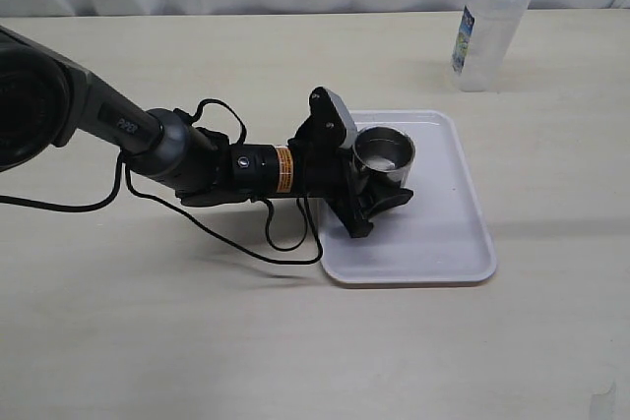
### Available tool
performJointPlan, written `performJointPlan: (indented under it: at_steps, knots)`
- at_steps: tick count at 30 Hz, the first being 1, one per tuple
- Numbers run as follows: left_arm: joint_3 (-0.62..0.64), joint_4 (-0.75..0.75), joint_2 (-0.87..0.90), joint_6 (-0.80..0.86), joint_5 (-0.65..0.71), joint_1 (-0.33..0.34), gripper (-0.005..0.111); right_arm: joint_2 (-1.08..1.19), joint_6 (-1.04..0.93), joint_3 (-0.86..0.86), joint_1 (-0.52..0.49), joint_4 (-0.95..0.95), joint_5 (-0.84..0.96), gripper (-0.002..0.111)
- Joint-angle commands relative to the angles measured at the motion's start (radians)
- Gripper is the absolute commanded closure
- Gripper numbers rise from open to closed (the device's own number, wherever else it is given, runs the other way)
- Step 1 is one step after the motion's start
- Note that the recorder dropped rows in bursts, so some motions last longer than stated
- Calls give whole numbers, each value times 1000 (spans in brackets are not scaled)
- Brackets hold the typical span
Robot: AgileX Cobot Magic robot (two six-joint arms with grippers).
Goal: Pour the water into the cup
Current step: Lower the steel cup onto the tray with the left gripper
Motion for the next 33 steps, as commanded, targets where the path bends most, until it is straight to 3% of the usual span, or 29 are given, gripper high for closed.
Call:
performJointPlan:
  at_steps: [1, 5, 8, 33]
  knots:
    - [-10, -24, -7, 2, -21, -2, 39, 0, 2, 6, 0, -8, -1, -1]
    - [-10, -25, -7, 2, 5, 0, 17, 0, 2, 6, 0, -8, -1, -1]
    - [-10, -23, -7, 2, 8, 0, 7, 0, 2, 6, 0, -8, 1, -1]
    - [-10, -25, -15, 35, 9, 2, 7, 0, 2, 6, 0, -8, 1, -1]
